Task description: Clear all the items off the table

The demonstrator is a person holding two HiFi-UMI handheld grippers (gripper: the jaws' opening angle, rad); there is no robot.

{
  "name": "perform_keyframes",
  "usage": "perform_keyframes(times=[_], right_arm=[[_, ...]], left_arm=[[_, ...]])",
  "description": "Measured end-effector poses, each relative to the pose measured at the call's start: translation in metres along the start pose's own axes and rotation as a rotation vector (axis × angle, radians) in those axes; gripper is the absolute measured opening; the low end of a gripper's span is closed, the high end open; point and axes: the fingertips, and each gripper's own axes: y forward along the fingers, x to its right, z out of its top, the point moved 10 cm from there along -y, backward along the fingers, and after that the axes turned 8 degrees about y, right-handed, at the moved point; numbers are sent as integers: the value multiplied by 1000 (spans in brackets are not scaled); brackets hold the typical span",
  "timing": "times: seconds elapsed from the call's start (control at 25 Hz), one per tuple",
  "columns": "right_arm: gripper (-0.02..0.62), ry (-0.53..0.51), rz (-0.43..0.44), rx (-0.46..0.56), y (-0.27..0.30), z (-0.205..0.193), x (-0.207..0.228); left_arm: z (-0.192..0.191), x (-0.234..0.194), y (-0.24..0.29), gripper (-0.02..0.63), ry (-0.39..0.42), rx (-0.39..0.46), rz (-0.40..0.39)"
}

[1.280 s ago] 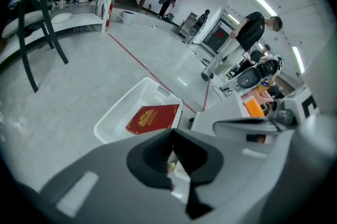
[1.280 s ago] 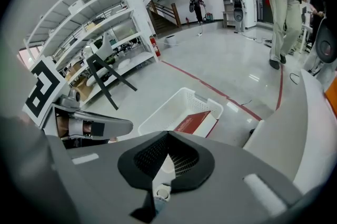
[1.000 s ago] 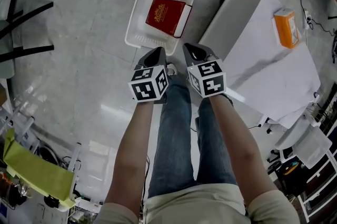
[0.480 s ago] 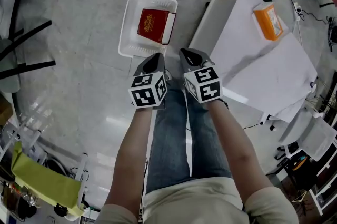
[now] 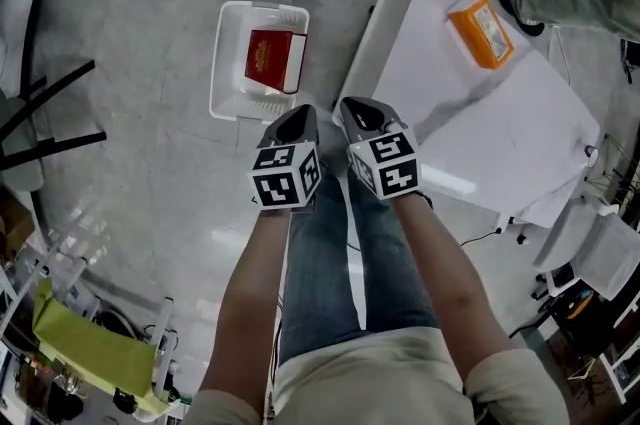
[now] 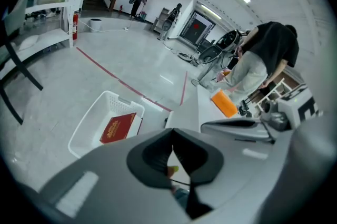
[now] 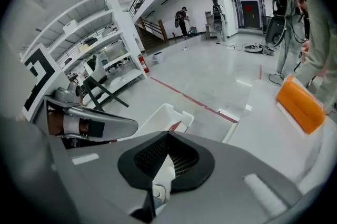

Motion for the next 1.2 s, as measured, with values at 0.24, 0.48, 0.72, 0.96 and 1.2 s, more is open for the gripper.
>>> perform_keyframes(times=[0.24, 0.48, 0.72, 0.96, 1.2], right_arm=[[-2, 14, -17, 12, -23, 0, 37], [-2, 57, -46, 40, -50, -3, 74], [-2, 91, -69, 58, -71, -8, 106], [-2, 130, -86, 83, -90, -13, 134], [-2, 176, -111, 113, -108, -19, 163]], left_arm=[[10, 35, 15, 9, 13, 1, -17], [14, 74, 30, 9, 31, -5, -43], [19, 107, 46, 9, 56, -16, -67], [22, 136, 59, 9, 82, -36, -81], [27, 165, 73, 9, 124, -49, -98]])
